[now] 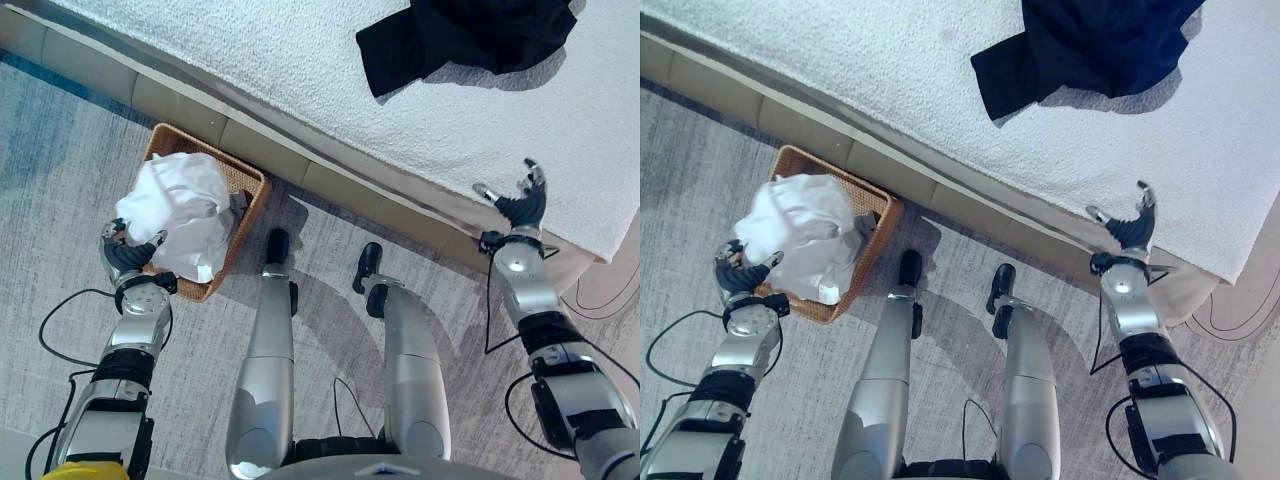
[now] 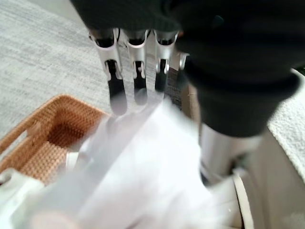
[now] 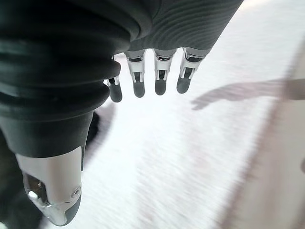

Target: Pick up clothes into the bucket

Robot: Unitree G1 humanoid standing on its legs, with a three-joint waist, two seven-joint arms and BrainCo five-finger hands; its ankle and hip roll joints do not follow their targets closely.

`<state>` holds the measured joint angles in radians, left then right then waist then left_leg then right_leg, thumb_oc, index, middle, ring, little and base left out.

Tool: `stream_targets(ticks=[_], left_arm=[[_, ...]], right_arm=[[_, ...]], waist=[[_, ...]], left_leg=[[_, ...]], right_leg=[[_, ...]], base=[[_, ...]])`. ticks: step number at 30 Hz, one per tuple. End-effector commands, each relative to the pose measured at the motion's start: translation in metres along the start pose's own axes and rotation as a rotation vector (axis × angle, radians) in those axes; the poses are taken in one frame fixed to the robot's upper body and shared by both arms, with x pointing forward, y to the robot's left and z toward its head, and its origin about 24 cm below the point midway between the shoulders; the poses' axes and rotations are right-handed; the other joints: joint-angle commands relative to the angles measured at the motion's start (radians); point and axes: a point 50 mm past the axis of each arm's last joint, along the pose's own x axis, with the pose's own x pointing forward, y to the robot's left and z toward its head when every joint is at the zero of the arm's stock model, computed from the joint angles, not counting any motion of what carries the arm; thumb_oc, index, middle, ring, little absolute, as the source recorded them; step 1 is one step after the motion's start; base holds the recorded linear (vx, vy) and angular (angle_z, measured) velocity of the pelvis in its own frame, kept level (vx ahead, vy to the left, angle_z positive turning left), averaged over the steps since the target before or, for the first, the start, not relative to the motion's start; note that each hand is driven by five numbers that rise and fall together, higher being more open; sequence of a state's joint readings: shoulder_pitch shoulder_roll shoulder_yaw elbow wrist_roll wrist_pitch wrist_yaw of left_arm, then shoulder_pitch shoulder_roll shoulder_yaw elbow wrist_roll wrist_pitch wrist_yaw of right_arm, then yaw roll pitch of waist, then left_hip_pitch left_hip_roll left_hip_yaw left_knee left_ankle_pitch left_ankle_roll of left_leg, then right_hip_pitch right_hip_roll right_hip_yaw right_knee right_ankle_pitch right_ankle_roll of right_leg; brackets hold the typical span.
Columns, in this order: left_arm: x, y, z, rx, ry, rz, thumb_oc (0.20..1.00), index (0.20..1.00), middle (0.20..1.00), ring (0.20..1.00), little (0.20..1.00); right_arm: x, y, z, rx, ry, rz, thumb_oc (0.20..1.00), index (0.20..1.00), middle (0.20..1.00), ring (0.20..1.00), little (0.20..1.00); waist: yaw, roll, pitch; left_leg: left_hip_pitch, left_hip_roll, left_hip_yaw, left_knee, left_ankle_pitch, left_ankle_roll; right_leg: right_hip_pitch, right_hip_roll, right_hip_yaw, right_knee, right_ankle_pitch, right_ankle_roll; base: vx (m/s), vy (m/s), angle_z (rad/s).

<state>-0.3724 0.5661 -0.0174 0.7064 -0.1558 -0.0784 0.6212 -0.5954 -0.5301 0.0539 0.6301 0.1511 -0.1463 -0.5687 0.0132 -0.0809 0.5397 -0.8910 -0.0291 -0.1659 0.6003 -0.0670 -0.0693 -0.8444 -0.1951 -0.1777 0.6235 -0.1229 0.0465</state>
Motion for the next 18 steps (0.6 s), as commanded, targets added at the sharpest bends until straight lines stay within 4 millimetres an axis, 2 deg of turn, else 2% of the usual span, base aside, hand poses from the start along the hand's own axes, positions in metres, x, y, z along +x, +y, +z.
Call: stream_targets(ticks=[1, 7, 9, 10, 11, 16, 18], left_arm=[[0.005, 0.019, -0.001, 0.125, -0.051, 0.075, 1.0, 1.0, 1.0, 1.0, 1.0], [-0.008, 0.004, 0.0, 0.165, -0.107, -0.022, 1.0, 1.0, 1.0, 1.0, 1.0], [-0.013, 0.0, -0.002, 0.154, -0.101, -0.041, 1.0, 1.0, 1.0, 1.0, 1.0], [-0.021, -0.005, -0.008, 0.124, -0.087, -0.085, 1.0, 1.0, 1.0, 1.0, 1.0], [-0.025, -0.009, -0.008, 0.084, -0.078, -0.106, 1.0, 1.0, 1.0, 1.0, 1.0], [-0.047, -0.033, -0.003, -0.157, -0.06, -0.286, 1.0, 1.0, 1.0, 1.0, 1.0], [-0.057, -0.043, -0.003, -0.208, -0.04, -0.331, 1.0, 1.0, 1.0, 1.0, 1.0]], right_arm=[[0.021, -0.027, 0.032, 0.007, -0.138, -0.118, 1.0, 1.0, 1.0, 1.0, 1.0], [0.058, -0.045, 0.072, -0.05, -0.178, -0.179, 1.0, 1.0, 1.0, 1.0, 1.0], [0.062, -0.046, 0.079, -0.044, -0.182, -0.185, 1.0, 1.0, 1.0, 1.0, 1.0], [0.072, -0.051, 0.092, -0.061, -0.19, -0.198, 1.0, 1.0, 1.0, 1.0, 1.0], [0.075, -0.053, 0.096, -0.067, -0.187, -0.202, 1.0, 1.0, 1.0, 1.0, 1.0], [0.092, -0.075, 0.109, -0.133, -0.141, -0.23, 1.0, 1.0, 1.0, 1.0, 1.0], [0.096, -0.084, 0.098, -0.155, -0.06, -0.234, 1.0, 1.0, 1.0, 1.0, 1.0]], waist=[[0.015, -0.013, -0.02], [0.055, 0.014, -0.02], [0.06, 0.022, -0.02], [0.08, 0.034, -0.02], [0.087, 0.04, -0.02], [0.124, 0.076, -0.02], [0.142, 0.087, -0.02]], left_leg=[[0.006, -0.027, 0.024, 0.044, -0.071, 0.038], [0.02, -0.042, 0.007, -0.005, -0.047, 0.032], [0.022, -0.046, 0.002, -0.014, -0.042, 0.031], [0.028, -0.054, -0.007, -0.033, -0.029, 0.028], [0.028, -0.059, -0.014, -0.04, -0.024, 0.027], [0.038, -0.082, -0.066, -0.107, 0.022, 0.016], [0.042, -0.087, -0.086, -0.129, 0.039, 0.012]], right_leg=[[0.049, -0.016, 0.023, -0.018, -0.035, 0.057], [0.053, -0.031, 0.007, -0.013, -0.043, 0.055], [0.057, -0.035, 0.001, -0.013, -0.044, 0.054], [0.059, -0.044, -0.009, -0.004, -0.05, 0.052], [0.061, -0.048, -0.015, -0.001, -0.052, 0.052], [0.069, -0.077, -0.058, 0.023, -0.073, 0.048], [0.07, -0.087, -0.076, 0.035, -0.08, 0.047]], base=[[0.0, 0.0, 0.0], [0.0, -0.04, 0.04], [-0.01, -0.064, 0.17], [-0.01, -0.083, 0.24], [-0.01, -0.108, 0.19], [-0.01, -0.119, 0.34], [-0.01, -0.132, 0.47]])
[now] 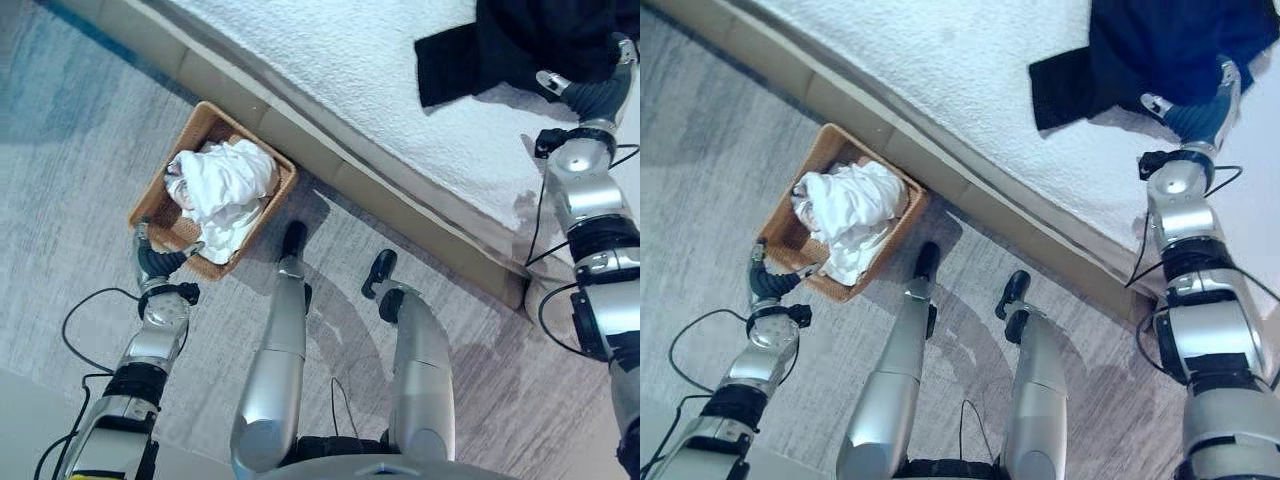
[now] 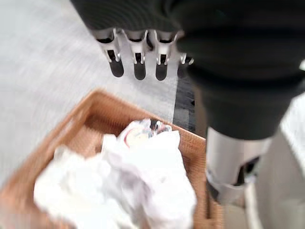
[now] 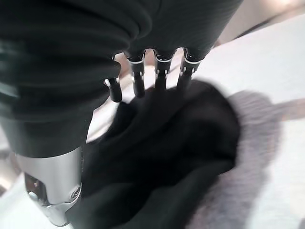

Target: Pick up clothes into the bucket

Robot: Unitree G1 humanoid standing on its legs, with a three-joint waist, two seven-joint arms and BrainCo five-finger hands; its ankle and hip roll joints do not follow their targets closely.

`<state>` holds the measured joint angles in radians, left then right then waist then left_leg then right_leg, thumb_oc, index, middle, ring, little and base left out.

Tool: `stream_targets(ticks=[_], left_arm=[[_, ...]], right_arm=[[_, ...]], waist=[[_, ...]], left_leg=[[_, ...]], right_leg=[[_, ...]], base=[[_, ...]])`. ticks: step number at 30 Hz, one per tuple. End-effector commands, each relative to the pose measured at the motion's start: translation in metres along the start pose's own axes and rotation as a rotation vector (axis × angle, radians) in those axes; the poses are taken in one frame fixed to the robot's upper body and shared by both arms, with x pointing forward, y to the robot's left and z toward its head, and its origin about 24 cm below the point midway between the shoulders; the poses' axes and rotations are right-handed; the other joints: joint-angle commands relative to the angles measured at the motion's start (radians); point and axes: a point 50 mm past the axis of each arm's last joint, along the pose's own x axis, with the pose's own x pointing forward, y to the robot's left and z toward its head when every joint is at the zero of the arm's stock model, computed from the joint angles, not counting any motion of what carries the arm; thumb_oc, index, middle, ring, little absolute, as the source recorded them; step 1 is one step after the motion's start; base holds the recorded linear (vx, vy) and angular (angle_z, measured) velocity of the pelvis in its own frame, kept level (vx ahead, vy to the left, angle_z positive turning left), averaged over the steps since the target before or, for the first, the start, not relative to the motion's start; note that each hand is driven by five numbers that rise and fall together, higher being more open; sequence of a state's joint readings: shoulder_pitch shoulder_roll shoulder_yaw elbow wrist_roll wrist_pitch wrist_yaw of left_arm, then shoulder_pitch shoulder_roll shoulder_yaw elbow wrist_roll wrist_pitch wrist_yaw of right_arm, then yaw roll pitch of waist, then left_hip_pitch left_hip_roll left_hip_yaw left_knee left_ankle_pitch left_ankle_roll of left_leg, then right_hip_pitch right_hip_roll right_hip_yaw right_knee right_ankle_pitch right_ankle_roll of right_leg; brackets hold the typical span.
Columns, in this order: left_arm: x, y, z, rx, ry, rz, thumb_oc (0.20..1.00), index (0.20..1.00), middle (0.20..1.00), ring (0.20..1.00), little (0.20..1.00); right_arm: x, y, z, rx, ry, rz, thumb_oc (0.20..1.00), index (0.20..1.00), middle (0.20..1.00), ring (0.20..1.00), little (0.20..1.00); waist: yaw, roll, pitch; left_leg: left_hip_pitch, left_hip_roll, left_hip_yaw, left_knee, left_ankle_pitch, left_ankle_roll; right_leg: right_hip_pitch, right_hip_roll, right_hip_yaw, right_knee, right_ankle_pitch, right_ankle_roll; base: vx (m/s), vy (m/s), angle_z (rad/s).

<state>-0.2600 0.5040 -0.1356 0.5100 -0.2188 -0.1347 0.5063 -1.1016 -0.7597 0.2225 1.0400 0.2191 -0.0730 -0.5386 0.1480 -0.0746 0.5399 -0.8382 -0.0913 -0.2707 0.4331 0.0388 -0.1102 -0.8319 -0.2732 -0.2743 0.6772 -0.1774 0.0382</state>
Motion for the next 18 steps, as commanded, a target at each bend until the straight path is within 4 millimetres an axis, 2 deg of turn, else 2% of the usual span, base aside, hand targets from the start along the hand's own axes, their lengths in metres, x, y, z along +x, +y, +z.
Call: stream_targets(ticks=[1, 3, 6, 9, 12, 13, 14, 18], left_arm=[[-0.019, -0.014, -0.008, -0.111, 0.02, -0.076, 1.0, 1.0, 1.0, 1.0, 1.0], [-0.028, -0.023, -0.011, -0.133, 0.035, -0.123, 1.0, 1.0, 1.0, 1.0, 1.0], [-0.041, -0.033, -0.015, -0.152, 0.052, -0.193, 1.0, 1.0, 1.0, 1.0, 1.0], [-0.049, -0.04, -0.016, -0.164, 0.059, -0.25, 1.0, 1.0, 1.0, 1.0, 1.0], [-0.052, -0.043, -0.014, -0.174, 0.055, -0.279, 1.0, 1.0, 1.0, 1.0, 1.0], [-0.054, -0.044, -0.015, -0.164, 0.06, -0.309, 1.0, 1.0, 1.0, 1.0, 1.0], [-0.055, -0.046, -0.013, -0.171, 0.052, -0.336, 1.0, 1.0, 1.0, 1.0, 1.0], [-0.055, -0.048, -0.011, -0.171, 0.051, -0.353, 1.0, 1.0, 1.0, 1.0, 1.0]], right_arm=[[0.018, -0.038, -0.002, -0.053, 0.039, -0.06, 1.0, 1.0, 1.0, 1.0, 1.0], [0.02, -0.041, -0.01, -0.101, 0.089, -0.054, 1.0, 1.0, 1.0, 1.0, 1.0], [0.022, -0.049, -0.02, -0.265, 0.137, -0.009, 1.0, 1.0, 1.0, 1.0, 1.0], [0.025, -0.059, -0.023, -0.366, 0.16, 0.021, 1.0, 1.0, 1.0, 1.0, 1.0], [0.023, -0.062, -0.033, -0.376, 0.211, 0.04, 1.0, 1.0, 1.0, 1.0, 1.0], [0.021, -0.064, -0.041, -0.444, 0.238, 0.091, 0.573, 0.573, 0.573, 0.573, 0.573], [0.019, -0.066, -0.048, -0.487, 0.269, 0.127, 0.2, 0.2, 0.2, 0.2, 0.2], [0.018, -0.065, -0.052, -0.487, 0.28, 0.132, 0.2, 0.2, 0.2, 0.2, 0.2]], waist=[[0.016, 0.083, -0.02], [0.032, 0.089, -0.02], [0.057, 0.095, -0.02], [0.069, 0.104, -0.02], [0.074, 0.109, -0.02], [0.081, 0.112, -0.02], [0.087, 0.118, -0.02], [0.085, 0.125, -0.02]], left_leg=[[-0.013, -0.026, 0.011, 0.033, -0.061, 0.052], [-0.017, -0.026, -0.005, 0.022, -0.052, 0.05], [-0.03, -0.022, -0.025, 0.011, -0.036, 0.045], [-0.039, -0.022, -0.044, -0.01, -0.016, 0.038], [-0.037, -0.02, -0.058, -0.034, 0.003, 0.03], [-0.033, -0.016, -0.067, -0.055, 0.017, 0.024], [-0.023, -0.014, -0.077, -0.08, 0.033, 0.019], [-0.001, -0.011, -0.082, -0.113, 0.049, 0.015]], right_leg=[[0.054, -0.012, 0.013, -0.011, -0.028, 0.055], [0.043, -0.016, -0.001, -0.001, -0.035, 0.053], [0.028, -0.017, -0.014, 0.017, -0.049, 0.049], [0.015, -0.021, -0.031, 0.033, -0.06, 0.045], [0.008, -0.025, -0.039, 0.042, -0.069, 0.042], [0.005, -0.026, -0.046, 0.044, -0.073, 0.04], [0.009, -0.027, -0.057, 0.045, -0.081, 0.039], [0.017, -0.03, -0.058, 0.043, -0.087, 0.038]], base=[[-0.01, -0.126, 0.54], [0.0, -0.134, 0.4], [-0.01, -0.123, 0.15], [0.0, -0.127, 0.18], [0.0, -0.077, 0.14], [-0.01, -0.119, 0.07], [-0.01, -0.12, 0.06], [-0.02, -0.053, 0.11]])
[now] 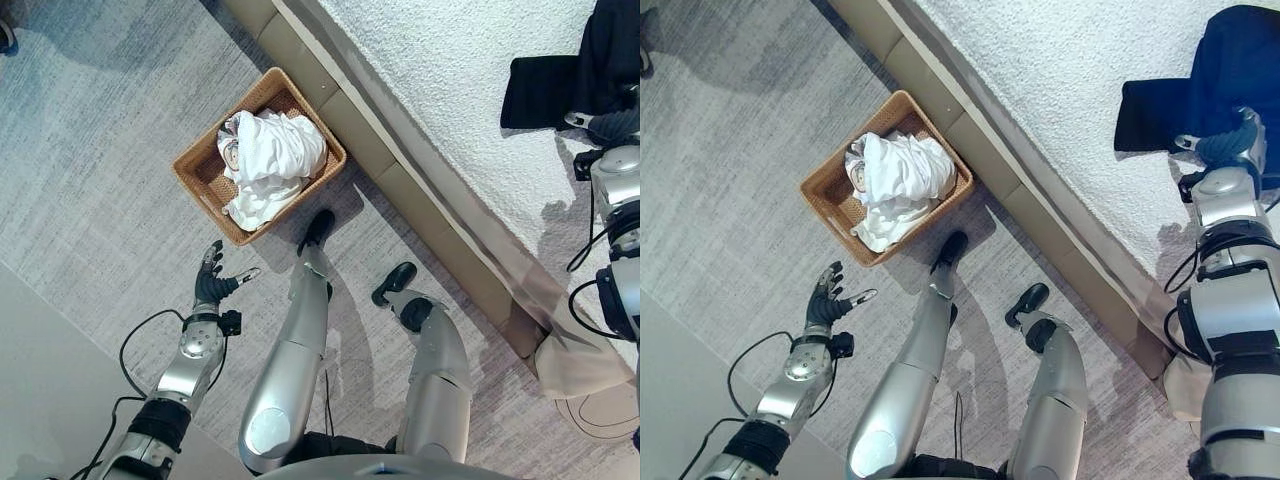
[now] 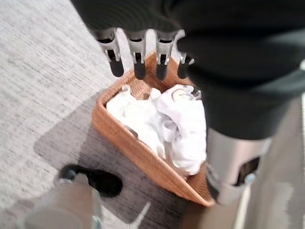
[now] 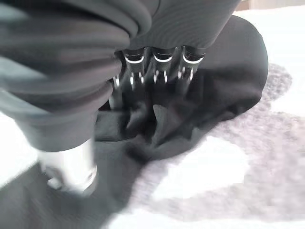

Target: Pick up clothes into the bucket

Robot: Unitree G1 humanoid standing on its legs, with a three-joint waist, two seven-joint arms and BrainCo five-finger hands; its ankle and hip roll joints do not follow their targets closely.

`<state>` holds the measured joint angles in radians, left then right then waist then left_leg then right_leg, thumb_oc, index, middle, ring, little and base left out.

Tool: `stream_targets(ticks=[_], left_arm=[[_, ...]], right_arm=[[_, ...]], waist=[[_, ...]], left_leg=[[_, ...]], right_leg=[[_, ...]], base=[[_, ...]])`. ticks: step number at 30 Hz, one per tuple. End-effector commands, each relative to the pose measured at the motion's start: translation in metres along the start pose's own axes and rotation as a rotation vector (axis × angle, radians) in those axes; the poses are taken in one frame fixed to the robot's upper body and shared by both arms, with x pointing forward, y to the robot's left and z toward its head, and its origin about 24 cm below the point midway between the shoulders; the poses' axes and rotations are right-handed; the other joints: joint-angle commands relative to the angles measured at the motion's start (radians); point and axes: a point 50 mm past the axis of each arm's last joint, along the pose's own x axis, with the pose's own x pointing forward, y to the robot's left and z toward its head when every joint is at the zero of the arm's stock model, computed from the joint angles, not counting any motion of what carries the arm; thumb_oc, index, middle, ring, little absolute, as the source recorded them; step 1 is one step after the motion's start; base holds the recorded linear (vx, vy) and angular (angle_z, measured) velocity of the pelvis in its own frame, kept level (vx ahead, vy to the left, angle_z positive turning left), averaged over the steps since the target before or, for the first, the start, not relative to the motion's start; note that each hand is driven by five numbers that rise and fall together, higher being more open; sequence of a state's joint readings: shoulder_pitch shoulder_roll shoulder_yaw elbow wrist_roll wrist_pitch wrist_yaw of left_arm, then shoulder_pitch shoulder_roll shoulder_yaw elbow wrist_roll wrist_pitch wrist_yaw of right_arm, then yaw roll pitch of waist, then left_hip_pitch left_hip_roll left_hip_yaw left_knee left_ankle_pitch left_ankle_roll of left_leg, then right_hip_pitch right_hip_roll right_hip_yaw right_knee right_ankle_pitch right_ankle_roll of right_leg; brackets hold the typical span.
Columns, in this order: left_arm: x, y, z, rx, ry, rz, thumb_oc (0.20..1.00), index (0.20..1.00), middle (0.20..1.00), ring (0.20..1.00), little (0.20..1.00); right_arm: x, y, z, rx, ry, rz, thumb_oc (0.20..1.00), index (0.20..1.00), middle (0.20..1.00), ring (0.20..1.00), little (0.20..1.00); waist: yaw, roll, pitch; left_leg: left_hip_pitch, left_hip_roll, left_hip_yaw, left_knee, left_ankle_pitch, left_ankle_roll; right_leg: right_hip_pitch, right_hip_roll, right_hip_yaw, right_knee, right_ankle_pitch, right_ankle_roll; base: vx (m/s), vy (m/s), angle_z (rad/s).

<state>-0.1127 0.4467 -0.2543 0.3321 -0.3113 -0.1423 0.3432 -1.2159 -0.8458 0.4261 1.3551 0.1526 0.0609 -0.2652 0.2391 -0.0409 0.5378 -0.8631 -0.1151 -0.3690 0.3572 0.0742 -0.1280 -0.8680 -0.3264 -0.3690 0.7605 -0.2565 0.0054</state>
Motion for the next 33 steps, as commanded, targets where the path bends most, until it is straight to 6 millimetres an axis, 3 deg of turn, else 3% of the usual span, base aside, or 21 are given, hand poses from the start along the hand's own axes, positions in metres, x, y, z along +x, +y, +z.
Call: stream_targets(ticks=[1, 4, 9, 14, 15, 18, 19, 24, 30, 33], left_arm=[[-0.004, -0.01, 0.001, -0.051, -0.004, -0.04, 1.0, 1.0, 1.0, 1.0, 1.0], [-0.003, -0.012, 0.004, -0.046, -0.016, -0.053, 1.0, 1.0, 1.0, 1.0, 1.0], [-0.002, -0.014, 0.009, -0.028, -0.039, -0.076, 1.0, 1.0, 1.0, 1.0, 1.0], [0.005, -0.016, 0.019, -0.014, -0.081, -0.087, 1.0, 1.0, 1.0, 1.0, 1.0], [0.005, -0.016, 0.019, -0.014, -0.08, -0.087, 1.0, 1.0, 1.0, 1.0, 1.0], [0.008, -0.015, 0.025, 0.001, -0.106, -0.098, 1.0, 1.0, 1.0, 1.0, 1.0], [0.01, -0.014, 0.029, 0.0, -0.117, -0.096, 1.0, 1.0, 1.0, 1.0, 1.0], [0.016, -0.003, 0.037, 0.028, -0.148, -0.08, 1.0, 1.0, 1.0, 1.0, 1.0], [0.02, 0.008, 0.045, 0.065, -0.18, -0.071, 1.0, 1.0, 1.0, 1.0, 1.0], [0.022, 0.006, 0.047, 0.087, -0.185, -0.088, 1.0, 1.0, 1.0, 1.0, 1.0]], right_arm=[[0.003, -0.026, -0.024, -0.098, 0.056, -0.044, 0.2, 0.2, 0.2, 0.2, 0.2], [0.003, -0.026, -0.024, -0.088, 0.049, -0.05, 0.2, 0.2, 0.2, 0.2, 0.2], [0.004, -0.027, -0.006, -0.069, -0.029, -0.066, 0.2, 0.2, 0.2, 0.2, 0.2], [-0.002, -0.019, 0.04, -0.006, -0.235, -0.057, 0.2, 0.2, 0.2, 0.2, 0.2], [-0.002, -0.019, 0.04, -0.007, -0.235, -0.056, 0.2, 0.2, 0.2, 0.2, 0.2], [-0.008, -0.02, 0.066, 0.013, -0.353, -0.043, 0.2, 0.2, 0.2, 0.2, 0.2], [-0.009, -0.02, 0.072, 0.016, -0.377, -0.037, 0.2, 0.2, 0.2, 0.2, 0.2], [-0.027, -0.011, 0.104, 0.026, -0.563, 0.031, 0.2, 0.2, 0.2, 0.2, 0.2], [-0.043, -0.008, 0.113, 0.005, -0.677, 0.096, 0.2, 0.2, 0.2, 0.2, 0.2], [-0.041, -0.01, 0.103, -0.001, -0.654, 0.107, 0.2, 0.2, 0.2, 0.2, 0.2]], waist=[[-0.007, 0.095, -0.018], [-0.01, 0.1, -0.018], [-0.033, 0.1, -0.018], [-0.085, 0.068, -0.018], [-0.084, 0.068, -0.018], [-0.123, 0.044, -0.018], [-0.129, 0.043, -0.018], [-0.173, 0.002, -0.018], [-0.21, -0.032, -0.064], [-0.224, -0.039, -0.109]], left_leg=[[0.036, 0.015, 0.016, -0.049, 0.017, 0.031], [0.054, 0.017, 0.019, -0.061, 0.021, 0.031], [0.106, 0.024, 0.05, -0.074, 0.014, 0.032], [0.19, 0.038, 0.106, -0.05, -0.023, 0.041], [0.192, 0.039, 0.108, -0.05, -0.024, 0.041], [0.259, 0.043, 0.156, 0.003, -0.079, 0.056], [0.258, 0.047, 0.171, 0.01, -0.06, 0.061], [0.378, 0.07, 0.246, 0.036, -0.111, 0.074], [0.488, 0.087, 0.307, -0.006, -0.129, 0.084], [0.52, 0.08, 0.322, -0.048, -0.126, 0.084]], right_leg=[[0.06, 0.023, 0.036, -0.043, -0.009, 0.07], [0.073, 0.021, 0.039, -0.05, -0.009, 0.07], [0.124, 0.027, 0.058, -0.092, 0.012, 0.077], [0.216, 0.048, 0.103, -0.152, 0.045, 0.089], [0.218, 0.049, 0.104, -0.153, 0.045, 0.09], [0.287, 0.056, 0.15, -0.18, 0.065, 0.099], [0.284, 0.063, 0.157, -0.199, 0.105, 0.094], [0.389, 0.092, 0.227, -0.261, 0.145, 0.114], [0.48, 0.119, 0.275, -0.375, 0.203, 0.142], [0.524, 0.114, 0.268, -0.434, 0.23, 0.153]], base=[[-0.02, -0.023, 0.04], [-0.01, -0.002, 0.0], [-0.03, 0.035, -0.03], [-0.01, 0.079, -0.21], [0.01, 0.137, -0.35], [-0.02, 0.185, -0.43], [-0.06, 0.21, -0.49], [0.02, 0.153, -0.62], [0.06, 0.098, -0.54], [0.05, 0.047, -0.32]])
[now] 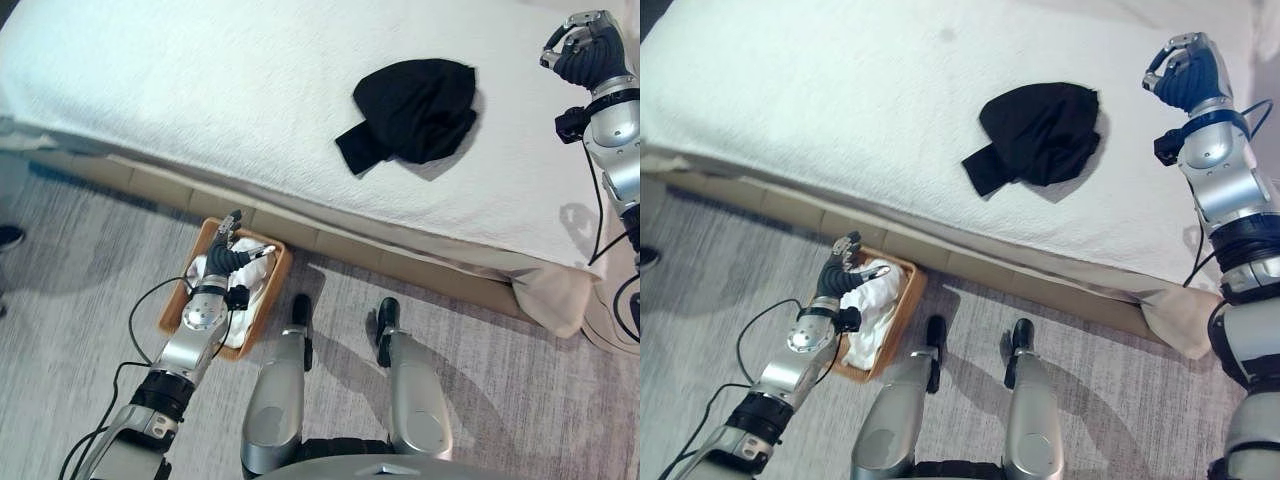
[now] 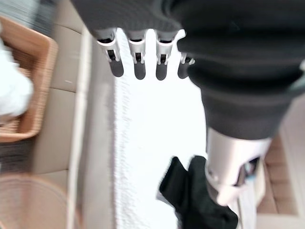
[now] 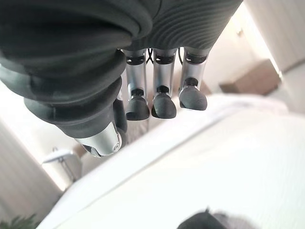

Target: Pick up clothes into the bucket

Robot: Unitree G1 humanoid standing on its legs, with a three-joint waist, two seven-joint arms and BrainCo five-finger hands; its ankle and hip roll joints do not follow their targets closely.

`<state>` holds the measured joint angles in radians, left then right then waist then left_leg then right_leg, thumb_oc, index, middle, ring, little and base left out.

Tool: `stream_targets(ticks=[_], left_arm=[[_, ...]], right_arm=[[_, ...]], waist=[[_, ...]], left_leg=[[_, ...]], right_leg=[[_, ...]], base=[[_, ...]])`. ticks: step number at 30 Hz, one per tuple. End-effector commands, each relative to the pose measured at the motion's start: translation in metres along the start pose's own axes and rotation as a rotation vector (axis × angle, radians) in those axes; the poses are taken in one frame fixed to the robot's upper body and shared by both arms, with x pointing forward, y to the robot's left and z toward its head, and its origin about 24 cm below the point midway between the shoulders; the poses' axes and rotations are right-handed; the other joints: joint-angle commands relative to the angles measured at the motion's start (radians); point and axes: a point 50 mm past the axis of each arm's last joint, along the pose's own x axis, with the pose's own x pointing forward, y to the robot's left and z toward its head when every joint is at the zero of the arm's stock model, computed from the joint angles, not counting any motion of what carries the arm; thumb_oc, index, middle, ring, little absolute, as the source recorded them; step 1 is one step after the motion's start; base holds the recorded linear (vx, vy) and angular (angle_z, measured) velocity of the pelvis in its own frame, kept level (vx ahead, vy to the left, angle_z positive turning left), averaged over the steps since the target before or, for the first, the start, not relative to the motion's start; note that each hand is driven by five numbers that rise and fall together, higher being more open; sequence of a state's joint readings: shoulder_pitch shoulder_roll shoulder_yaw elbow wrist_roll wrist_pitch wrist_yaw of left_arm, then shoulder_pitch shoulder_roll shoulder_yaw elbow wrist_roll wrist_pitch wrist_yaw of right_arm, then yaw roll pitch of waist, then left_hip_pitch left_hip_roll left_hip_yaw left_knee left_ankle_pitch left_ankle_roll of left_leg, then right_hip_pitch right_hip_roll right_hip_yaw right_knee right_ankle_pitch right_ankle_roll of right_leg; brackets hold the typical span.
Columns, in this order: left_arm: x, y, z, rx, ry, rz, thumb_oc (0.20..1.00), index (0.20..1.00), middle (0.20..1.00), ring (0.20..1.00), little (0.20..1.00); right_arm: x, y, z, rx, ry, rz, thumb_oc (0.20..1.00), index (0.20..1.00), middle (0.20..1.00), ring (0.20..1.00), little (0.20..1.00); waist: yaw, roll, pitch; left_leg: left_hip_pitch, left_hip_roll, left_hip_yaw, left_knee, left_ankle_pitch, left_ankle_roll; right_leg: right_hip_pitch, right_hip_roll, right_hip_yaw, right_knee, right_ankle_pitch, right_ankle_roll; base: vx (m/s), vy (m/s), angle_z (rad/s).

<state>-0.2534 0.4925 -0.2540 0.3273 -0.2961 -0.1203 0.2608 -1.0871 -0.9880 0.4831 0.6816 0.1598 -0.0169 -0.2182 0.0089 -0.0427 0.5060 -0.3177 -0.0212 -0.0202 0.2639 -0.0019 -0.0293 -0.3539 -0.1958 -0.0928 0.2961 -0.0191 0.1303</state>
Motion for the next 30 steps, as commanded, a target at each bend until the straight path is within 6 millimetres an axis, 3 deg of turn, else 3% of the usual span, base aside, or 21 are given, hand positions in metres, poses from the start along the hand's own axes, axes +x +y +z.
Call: stream_targets(ticks=[1, 6, 11, 13, 14, 17, 20, 25, 26, 29, 30], left_arm=[[-0.005, 0.007, 0.004, 0.046, -0.049, -0.008, 1.0, 1.0, 1.0, 1.0, 1.0], [-0.005, 0.001, 0.007, 0.104, -0.069, -0.03, 1.0, 1.0, 1.0, 1.0, 1.0], [0.002, -0.013, 0.017, 0.159, -0.11, -0.083, 1.0, 1.0, 1.0, 1.0, 1.0], [0.005, -0.019, 0.022, 0.169, -0.129, -0.104, 1.0, 1.0, 1.0, 1.0, 1.0], [0.006, -0.022, 0.025, 0.171, -0.141, -0.116, 1.0, 1.0, 1.0, 1.0, 1.0], [0.009, -0.027, 0.029, 0.175, -0.153, -0.126, 1.0, 1.0, 1.0, 1.0, 1.0], [0.006, -0.029, 0.02, 0.174, -0.118, -0.128, 1.0, 1.0, 1.0, 1.0, 1.0], [-0.004, -0.025, -0.003, 0.172, -0.025, -0.11, 1.0, 1.0, 1.0, 1.0, 1.0], [-0.013, -0.022, -0.021, 0.178, 0.047, -0.096, 1.0, 1.0, 1.0, 1.0, 1.0], [-0.028, -0.014, -0.047, 0.191, 0.157, -0.061, 1.0, 1.0, 1.0, 1.0, 1.0], [-0.028, -0.014, -0.047, 0.191, 0.156, -0.061, 1.0, 1.0, 1.0, 1.0, 1.0]], right_arm=[[0.002, -0.009, 0.007, 0.0, -0.045, -0.016, 0.2, 0.2, 0.2, 0.2, 0.2], [-0.006, 0.001, 0.005, 0.103, -0.064, -0.014, 0.2, 0.2, 0.2, 0.2, 0.2], [-0.01, 0.011, 0.016, 0.13, -0.116, 0.043, 0.2, 0.2, 0.2, 0.2, 0.2], [-0.011, 0.015, 0.015, 0.103, -0.114, 0.063, 0.435, 0.435, 0.435, 0.435, 0.435], [-0.012, 0.019, 0.013, 0.085, -0.105, 0.08, 1.0, 1.0, 1.0, 1.0, 1.0], [-0.011, 0.025, 0.006, 0.06, -0.069, 0.087, 1.0, 1.0, 1.0, 1.0, 1.0], [-0.011, 0.031, -0.003, 0.039, -0.023, 0.075, 1.0, 1.0, 1.0, 1.0, 1.0], [-0.015, 0.035, -0.022, 0.026, 0.065, 0.02, 1.0, 1.0, 1.0, 1.0, 1.0], [-0.02, 0.035, -0.035, 0.016, 0.114, -0.021, 1.0, 1.0, 1.0, 1.0, 1.0], [-0.029, 0.036, -0.057, 0.032, 0.211, -0.087, 1.0, 1.0, 1.0, 1.0, 1.0], [-0.029, 0.036, -0.057, 0.033, 0.212, -0.088, 1.0, 1.0, 1.0, 1.0, 1.0]], waist=[[0.006, -0.037, -0.077], [-0.008, -0.051, -0.14], [-0.016, -0.059, -0.195], [-0.021, -0.061, -0.208], [-0.022, -0.06, -0.213], [-0.022, -0.057, -0.217], [-0.015, -0.051, -0.213], [0.008, -0.036, -0.189], [0.025, -0.025, -0.166], [0.046, -0.007, -0.13], [0.045, -0.008, -0.133]], left_leg=[[-0.024, -0.014, -0.027, 0.044, -0.049, -0.014], [0.03, -0.009, 0.01, -0.032, -0.041, -0.014], [0.093, -0.003, 0.037, -0.083, -0.039, -0.01], [0.108, -0.006, 0.04, -0.091, -0.041, -0.007], [0.114, -0.006, 0.04, -0.093, -0.042, -0.007], [0.115, -0.009, 0.037, -0.087, -0.047, -0.003], [0.101, -0.011, 0.029, -0.073, -0.053, 0.001], [0.063, -0.016, 0.003, -0.041, -0.054, 0.007], [0.037, -0.02, -0.018, -0.027, -0.05, 0.007], [-0.001, -0.027, -0.05, -0.004, -0.048, 0.006], [-0.005, -0.028, -0.051, -0.007, -0.043, 0.006]], right_leg=[[0.012, -0.017, -0.009, 0.028, -0.006, 0.028], [0.068, -0.007, -0.013, -0.089, 0.052, 0.044], [0.122, -0.004, -0.009, -0.134, 0.064, 0.055], [0.134, -0.005, -0.005, -0.133, 0.06, 0.057], [0.14, -0.007, -0.007, -0.128, 0.055, 0.057], [0.141, -0.011, -0.009, -0.12, 0.049, 0.056], [0.132, -0.013, -0.015, -0.106, 0.041, 0.052], [0.102, -0.018, -0.03, -0.063, 0.024, 0.042], [0.083, -0.023, -0.047, -0.037, 0.014, 0.035], [0.061, -0.03, -0.073, -0.004, -0.008, 0.025], [0.058, -0.031, -0.074, -0.007, -0.004, 0.025]], base=[[0.06, 0.05, -0.01], [0.06, 0.053, -0.04], [0.09, 0.059, -0.14], [0.07, 0.04, -0.1], [0.06, 0.027, -0.04], [0.03, 0.017, -0.04], [0.0, -0.005, 0.02], [-0.02, -0.029, 0.07], [-0.04, -0.047, 0.33], [-0.03, -0.053, 0.38], [-0.02, -0.065, 0.24]])
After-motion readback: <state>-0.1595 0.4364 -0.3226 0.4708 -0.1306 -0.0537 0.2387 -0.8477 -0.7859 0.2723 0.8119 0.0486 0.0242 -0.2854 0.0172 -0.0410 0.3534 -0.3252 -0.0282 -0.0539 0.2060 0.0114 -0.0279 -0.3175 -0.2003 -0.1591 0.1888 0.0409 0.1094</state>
